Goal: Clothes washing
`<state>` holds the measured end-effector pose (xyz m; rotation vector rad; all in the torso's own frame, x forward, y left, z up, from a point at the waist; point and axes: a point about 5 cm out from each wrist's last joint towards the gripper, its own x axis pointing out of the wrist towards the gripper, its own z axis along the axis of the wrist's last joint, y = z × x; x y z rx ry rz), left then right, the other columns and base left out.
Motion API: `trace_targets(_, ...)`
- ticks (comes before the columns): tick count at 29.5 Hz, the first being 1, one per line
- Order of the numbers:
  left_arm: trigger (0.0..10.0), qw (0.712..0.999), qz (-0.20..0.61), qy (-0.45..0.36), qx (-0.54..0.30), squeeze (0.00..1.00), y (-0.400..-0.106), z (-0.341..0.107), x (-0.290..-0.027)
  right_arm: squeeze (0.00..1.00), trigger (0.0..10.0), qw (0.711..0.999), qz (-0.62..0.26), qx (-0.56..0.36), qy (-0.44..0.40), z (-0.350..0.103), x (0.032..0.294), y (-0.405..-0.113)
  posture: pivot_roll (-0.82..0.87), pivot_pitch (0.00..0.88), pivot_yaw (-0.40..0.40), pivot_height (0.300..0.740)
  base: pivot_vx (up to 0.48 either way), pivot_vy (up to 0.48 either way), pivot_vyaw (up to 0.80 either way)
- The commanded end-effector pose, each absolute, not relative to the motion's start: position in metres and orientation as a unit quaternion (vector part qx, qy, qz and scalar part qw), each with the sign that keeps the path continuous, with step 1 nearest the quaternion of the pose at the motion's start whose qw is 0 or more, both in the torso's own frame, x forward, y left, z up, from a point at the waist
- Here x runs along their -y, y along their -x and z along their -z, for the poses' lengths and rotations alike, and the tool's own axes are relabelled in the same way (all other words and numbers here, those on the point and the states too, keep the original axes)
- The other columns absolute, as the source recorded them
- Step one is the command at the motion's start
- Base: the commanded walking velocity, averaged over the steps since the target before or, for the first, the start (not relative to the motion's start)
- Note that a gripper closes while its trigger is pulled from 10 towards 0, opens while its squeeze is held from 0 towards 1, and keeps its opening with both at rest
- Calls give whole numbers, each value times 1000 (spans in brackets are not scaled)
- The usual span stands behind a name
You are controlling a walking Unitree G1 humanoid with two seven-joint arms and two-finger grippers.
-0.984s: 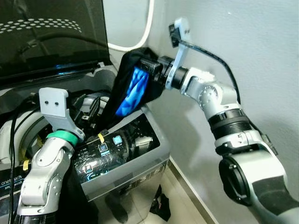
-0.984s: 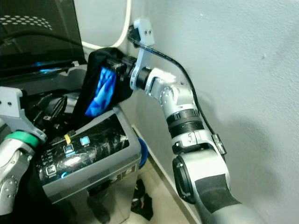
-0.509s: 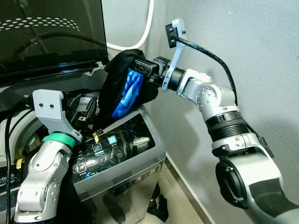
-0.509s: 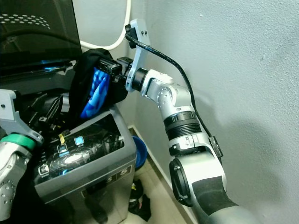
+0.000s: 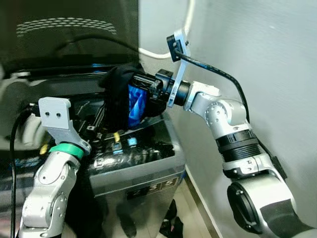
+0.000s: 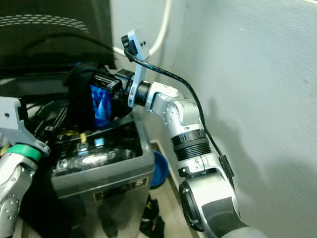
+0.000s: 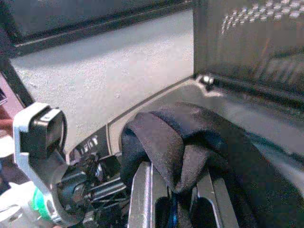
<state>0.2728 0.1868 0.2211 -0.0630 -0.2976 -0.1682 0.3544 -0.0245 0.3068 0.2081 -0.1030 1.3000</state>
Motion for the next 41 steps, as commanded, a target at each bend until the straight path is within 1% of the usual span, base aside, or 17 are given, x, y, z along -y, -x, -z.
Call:
trace_targets(1, 10000, 985, 87, 38, 143, 0, -270, -219, -183, 0, 10000, 788, -605, 54, -100, -307, 28, -354, 124, 0, -87, 740, 0, 420, 0)
trace_targets(15, 10000, 985, 71, 41, 151, 0, -262, -219, -187, 0, 10000, 774, -624, 55, -96, -307, 22, -349, 147, 0, -126, 740, 0, 457, 0)
trace_targets(20, 10000, 987, 49, 36, 149, 0, -257, -218, -194, 0, 10000, 770, -628, 56, -96, -307, 16, -350, 156, 0, -142, 740, 0, 0, 0)
trace_targets(27, 10000, 988, 45, 27, 148, 0, -255, -218, -196, 0, 10000, 793, -597, 34, -122, -307, 16, -359, 167, 0, -153, 740, 0, 0, 0)
trace_targets(28, 10000, 988, 47, 23, 143, 0, -257, -219, -197, 0, 10000, 808, -578, 23, -108, -307, 16, -366, 166, 0, -149, 740, 0, 0, 0)
trace_targets(29, 10000, 988, 47, 23, 143, 0, -257, -219, -197, 0, 10000, 808, -578, 23, -108, -307, 16, -366, 166, 0, -149, 740, 0, 0, 0)
trace_targets(30, 10000, 988, 48, 22, 143, 0, -258, -220, -197, 0, 10000, 815, -574, 27, -78, -311, 17, -369, 160, 0, -138, 740, 0, 0, 0)
trace_targets(31, 10000, 988, 48, 22, 143, 0, -258, -220, -197, 0, 10000, 815, -574, 27, -78, -311, 17, -369, 160, 0, -138, 740, 0, 0, 0)
trace_targets(32, 10000, 988, 56, 19, 143, 0, -260, -222, -196, 0, 10000, 817, -570, 67, -57, -339, 18, -373, 155, 0, -123, 740, 0, 0, 0)
trace_targets(33, 10000, 987, 69, 15, 142, 0, -264, -224, -195, 0, 10000, 823, -534, 187, -50, -411, 27, -371, 139, 0, -94, 740, 0, 0, 0)
trace_targets(34, 10000, 987, 69, 15, 142, 0, -264, -224, -195, 0, 10000, 823, -534, 187, -50, -411, 27, -371, 139, 0, -94, 740, 0, 0, 0)
trace_targets(35, 10000, 987, 75, 13, 140, 0, -266, -224, -194, 0, 10000, 822, -508, 249, -62, -446, 34, -365, 139, 0, -94, 740, 0, 0, 0)
trace_targets(36, 10000, 987, 84, 11, 139, 0, -268, -224, -192, 0, 10000, 831, -443, 321, -103, -490, 53, -358, 133, 0, -78, 740, 0, 0, 0)
trace_targets(37, 10000, 987, 84, 11, 139, 0, -268, -224, -192, 0, 10000, 831, -443, 321, -103, -490, 53, -358, 133, 0, -78, 740, 0, 0, 0)
trace_targets(38, 10000, 986, 93, 7, 136, 0, -270, -224, -190, 0, 10000, 830, -379, 379, -153, -525, 75, -347, 121, 0, -65, 740, 0, 0, 0)
trace_targets(39, 10000, 986, 93, 7, 136, 0, -270, -224, -190, 0, 10000, 830, -379, 379, -153, -525, 75, -347, 121, 0, -65, 740, 0, 0, 0)
trace_targets(41, 10000, 985, 112, 5, 132, 0, -274, -224, -183, 0, 10000, 841, -275, 441, -153, -558, 112, -334, 116, 0, -55, 740, 0, 0, 0)
